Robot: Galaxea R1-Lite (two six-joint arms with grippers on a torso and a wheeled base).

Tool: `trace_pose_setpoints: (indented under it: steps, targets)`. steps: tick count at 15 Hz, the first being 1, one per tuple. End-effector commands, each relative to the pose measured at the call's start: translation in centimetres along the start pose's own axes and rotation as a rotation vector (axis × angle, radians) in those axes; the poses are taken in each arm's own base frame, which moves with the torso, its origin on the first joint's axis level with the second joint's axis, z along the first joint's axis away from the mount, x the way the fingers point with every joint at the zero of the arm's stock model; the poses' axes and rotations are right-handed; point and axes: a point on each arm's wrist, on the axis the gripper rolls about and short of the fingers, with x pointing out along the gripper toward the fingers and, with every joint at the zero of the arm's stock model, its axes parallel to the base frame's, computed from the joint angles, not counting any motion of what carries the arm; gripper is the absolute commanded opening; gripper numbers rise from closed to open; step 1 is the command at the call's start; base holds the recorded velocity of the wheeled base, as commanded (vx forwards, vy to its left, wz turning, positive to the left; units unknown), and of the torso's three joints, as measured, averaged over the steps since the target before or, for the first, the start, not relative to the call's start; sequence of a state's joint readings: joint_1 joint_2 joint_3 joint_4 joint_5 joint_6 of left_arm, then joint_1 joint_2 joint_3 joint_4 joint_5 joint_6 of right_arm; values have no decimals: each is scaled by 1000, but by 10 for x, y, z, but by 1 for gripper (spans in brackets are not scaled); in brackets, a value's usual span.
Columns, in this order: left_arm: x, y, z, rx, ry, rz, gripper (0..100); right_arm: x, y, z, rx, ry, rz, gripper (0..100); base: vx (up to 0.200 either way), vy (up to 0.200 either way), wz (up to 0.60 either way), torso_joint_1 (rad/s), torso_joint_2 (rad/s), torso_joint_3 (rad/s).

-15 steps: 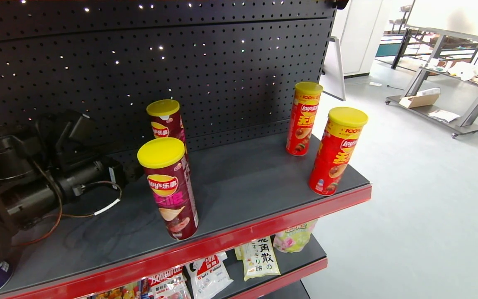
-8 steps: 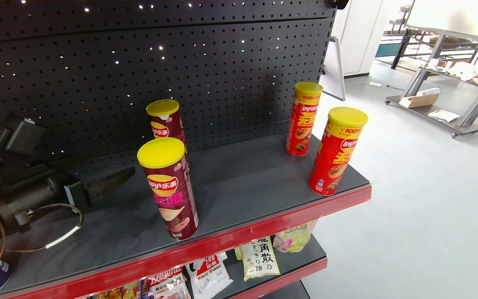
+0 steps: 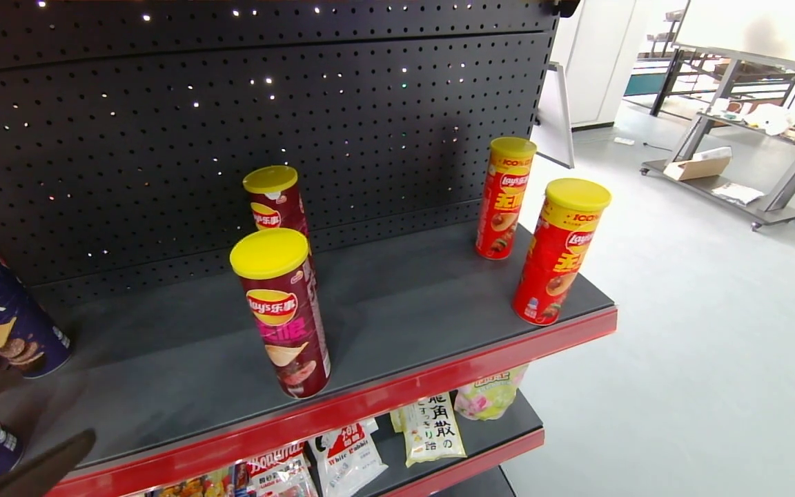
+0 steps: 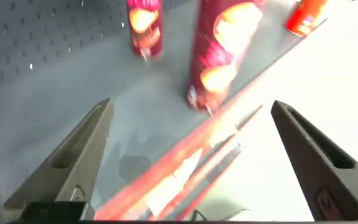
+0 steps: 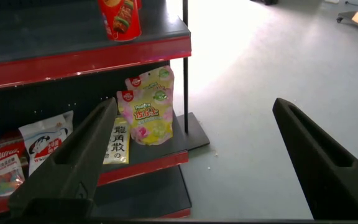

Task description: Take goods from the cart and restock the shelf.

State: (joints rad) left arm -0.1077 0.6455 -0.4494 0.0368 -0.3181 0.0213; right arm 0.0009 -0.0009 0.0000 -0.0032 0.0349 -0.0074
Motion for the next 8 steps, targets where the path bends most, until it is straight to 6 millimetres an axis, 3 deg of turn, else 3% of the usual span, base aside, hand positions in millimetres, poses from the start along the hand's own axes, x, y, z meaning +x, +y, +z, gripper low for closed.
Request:
trace_pose_setpoints:
  steps: [1, 6, 8]
  targets:
    - [-37, -12, -18, 7, -96, 54, 100, 0, 0, 0, 0, 1, 1, 100, 0, 0, 0, 0, 0, 0]
    - [-40, -13, -49, -52, -75, 114, 100, 0, 0, 0, 0, 1, 1, 100, 0, 0, 0, 0, 0, 0]
    - [-44, -15, -70, -55, -68, 157, 100, 0, 0, 0, 0, 1, 1, 100, 0, 0, 0, 0, 0, 0]
